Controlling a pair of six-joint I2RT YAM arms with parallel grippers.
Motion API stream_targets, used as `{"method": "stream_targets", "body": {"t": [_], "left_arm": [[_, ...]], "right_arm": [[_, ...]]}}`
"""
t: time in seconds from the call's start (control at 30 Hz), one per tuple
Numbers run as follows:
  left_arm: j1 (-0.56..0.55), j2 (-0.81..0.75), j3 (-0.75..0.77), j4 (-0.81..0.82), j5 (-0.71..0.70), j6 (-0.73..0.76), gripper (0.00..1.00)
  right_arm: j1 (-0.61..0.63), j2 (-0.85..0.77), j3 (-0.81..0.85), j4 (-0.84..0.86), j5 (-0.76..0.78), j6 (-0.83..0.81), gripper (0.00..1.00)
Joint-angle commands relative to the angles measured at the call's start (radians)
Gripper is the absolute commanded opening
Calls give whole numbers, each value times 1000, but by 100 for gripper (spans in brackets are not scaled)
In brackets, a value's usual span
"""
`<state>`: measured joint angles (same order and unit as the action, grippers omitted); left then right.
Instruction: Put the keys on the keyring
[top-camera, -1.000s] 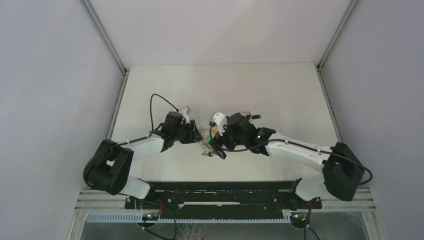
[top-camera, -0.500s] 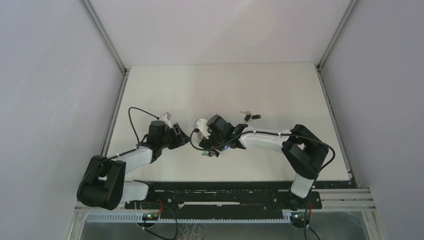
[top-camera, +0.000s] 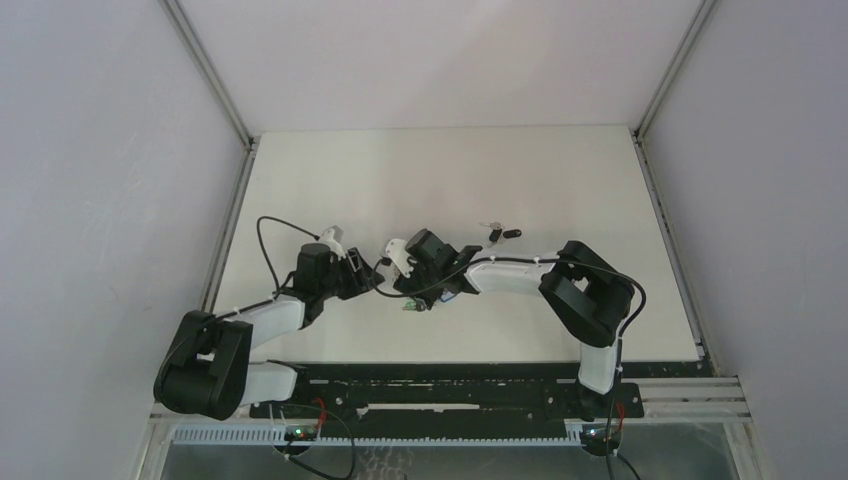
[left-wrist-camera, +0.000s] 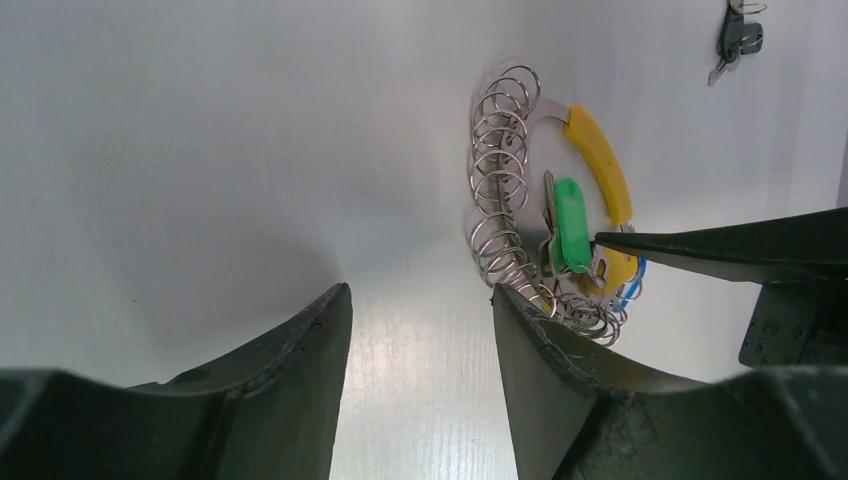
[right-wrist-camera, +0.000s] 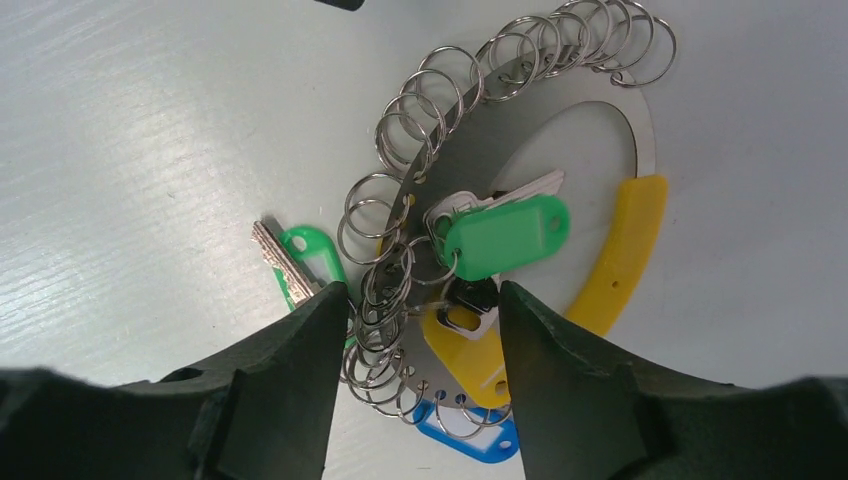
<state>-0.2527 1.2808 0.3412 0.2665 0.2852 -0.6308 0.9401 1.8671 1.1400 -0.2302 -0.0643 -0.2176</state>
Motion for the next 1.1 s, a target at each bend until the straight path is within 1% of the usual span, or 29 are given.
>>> {"method": "stream_targets", "body": {"t": [0.0,0.13,0.23,0.43,0.67,0.87,1.07], "left_arm": [[6,-6,-19,47,30,-16,60],[3,6,-21,84,60,-35,61],[-1,14,-26,112,82,-43,62],[-24,-8,-36,154,115,-71,63],[-58,-39,-47,217,139,-88,63],[-89,-44,-60,325,166,-131,61],[-150,-53,-76,437,164,-124,62]], "right_arm": [[-24,24,20,-1,-38,23,54],[-33,17,18,-10,-61,33,40],[-52,-13,-1,9,-117,63,33],[-119,-107,-82,97,-282,173,26],[-241,-188,-214,287,-495,317,19],[-308,-207,-286,384,-629,404,15],[-376,-212,-361,547,-748,527,10]]}}
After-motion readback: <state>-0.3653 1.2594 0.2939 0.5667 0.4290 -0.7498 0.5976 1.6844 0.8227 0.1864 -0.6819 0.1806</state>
